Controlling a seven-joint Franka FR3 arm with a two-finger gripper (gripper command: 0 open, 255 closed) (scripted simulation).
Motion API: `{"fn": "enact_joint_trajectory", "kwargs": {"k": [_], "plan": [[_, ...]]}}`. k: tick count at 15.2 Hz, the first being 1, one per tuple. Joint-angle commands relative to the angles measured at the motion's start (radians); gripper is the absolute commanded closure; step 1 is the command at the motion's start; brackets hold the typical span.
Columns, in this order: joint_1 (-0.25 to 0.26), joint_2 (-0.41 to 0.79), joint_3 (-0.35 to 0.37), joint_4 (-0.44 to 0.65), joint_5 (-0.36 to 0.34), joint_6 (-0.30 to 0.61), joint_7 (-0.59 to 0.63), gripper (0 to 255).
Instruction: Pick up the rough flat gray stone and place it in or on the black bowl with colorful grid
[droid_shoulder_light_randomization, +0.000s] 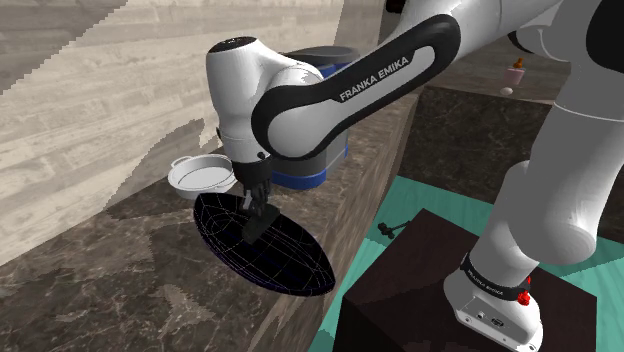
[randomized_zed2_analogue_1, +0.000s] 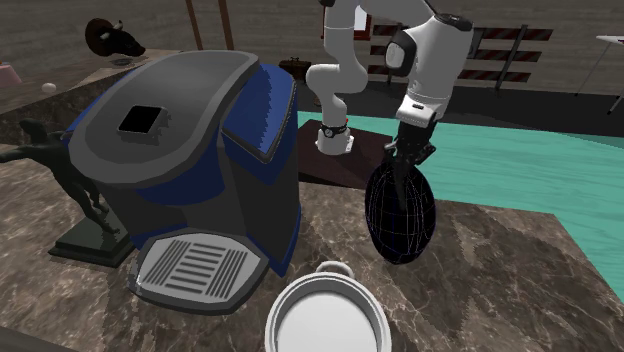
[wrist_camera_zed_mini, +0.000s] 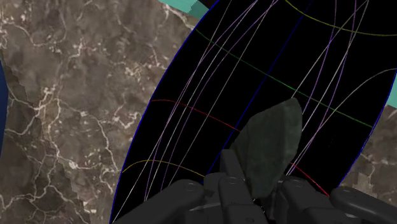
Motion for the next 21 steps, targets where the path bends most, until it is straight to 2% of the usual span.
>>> {"fn": "enact_joint_trajectory", "kwargs": {"k": [1, 2, 10, 11, 16, 20, 21], "plan": [[0.001, 0.011, -0.001, -0.018, -0.007, 0.028, 0.006, 255], [0.001, 0.022, -0.001, -0.03, -0.014, 0.049, 0.011, 255], [0.001, 0.022, -0.001, -0.03, -0.014, 0.049, 0.011, 255], [0.001, 0.022, -0.001, -0.03, -0.014, 0.049, 0.011, 0], [0.001, 0.022, -0.001, -0.03, -0.014, 0.049, 0.011, 0], [0.001, -0.026, 0.003, 0.048, 0.015, -0.07, -0.009, 0], [0.001, -0.026, 0.003, 0.048, 0.015, -0.07, -0.009, 0]]}}
